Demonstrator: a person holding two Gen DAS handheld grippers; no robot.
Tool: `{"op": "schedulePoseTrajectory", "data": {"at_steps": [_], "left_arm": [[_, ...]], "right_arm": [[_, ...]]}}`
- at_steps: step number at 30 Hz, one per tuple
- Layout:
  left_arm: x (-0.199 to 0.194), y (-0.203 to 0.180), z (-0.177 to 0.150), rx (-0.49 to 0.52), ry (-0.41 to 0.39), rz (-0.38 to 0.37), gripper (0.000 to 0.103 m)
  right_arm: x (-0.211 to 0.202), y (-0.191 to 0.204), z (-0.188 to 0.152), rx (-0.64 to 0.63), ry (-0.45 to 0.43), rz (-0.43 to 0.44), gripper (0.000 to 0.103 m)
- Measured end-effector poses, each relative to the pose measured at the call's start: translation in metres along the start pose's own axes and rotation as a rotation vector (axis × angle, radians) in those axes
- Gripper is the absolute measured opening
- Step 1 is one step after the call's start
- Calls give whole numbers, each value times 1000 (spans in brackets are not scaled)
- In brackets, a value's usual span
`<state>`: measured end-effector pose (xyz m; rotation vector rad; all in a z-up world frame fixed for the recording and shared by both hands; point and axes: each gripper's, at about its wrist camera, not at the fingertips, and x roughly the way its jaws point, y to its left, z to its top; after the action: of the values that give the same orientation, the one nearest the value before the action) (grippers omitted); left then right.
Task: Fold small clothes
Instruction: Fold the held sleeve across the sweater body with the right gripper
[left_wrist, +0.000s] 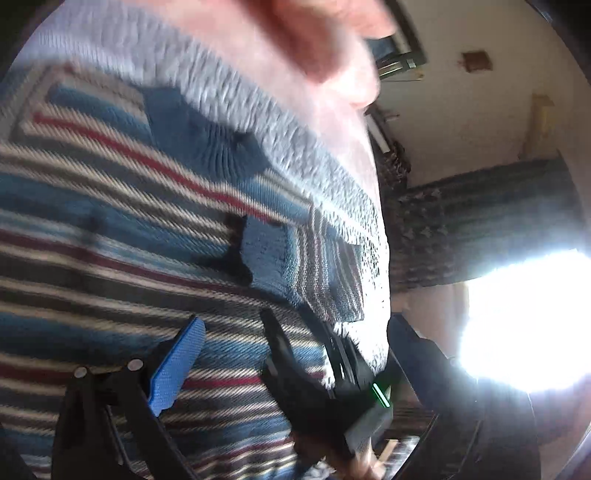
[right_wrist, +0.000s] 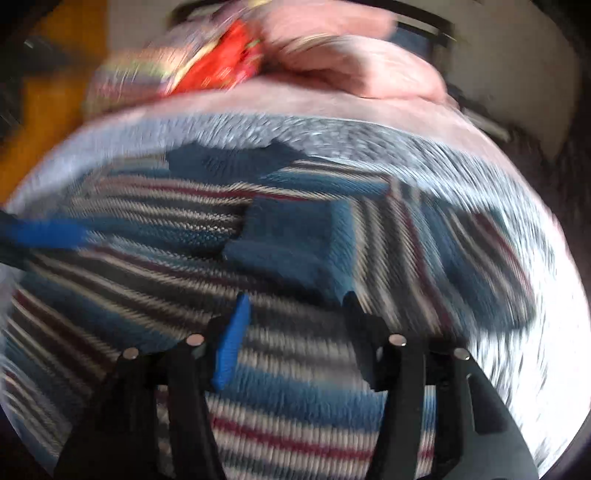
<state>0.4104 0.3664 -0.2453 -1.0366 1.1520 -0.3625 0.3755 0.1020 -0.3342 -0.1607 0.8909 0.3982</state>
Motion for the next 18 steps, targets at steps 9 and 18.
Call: {"op": "schedulePoseTrajectory", "data": {"at_steps": [9,18], "left_arm": [[100,23,28,-110,98,109,97],[110,8,48,-59,105,241,9]], "right_arm": [[-33,-29,-55,331,-76,173,59],[-24,-26,-64,357,-96,229,60]]}}
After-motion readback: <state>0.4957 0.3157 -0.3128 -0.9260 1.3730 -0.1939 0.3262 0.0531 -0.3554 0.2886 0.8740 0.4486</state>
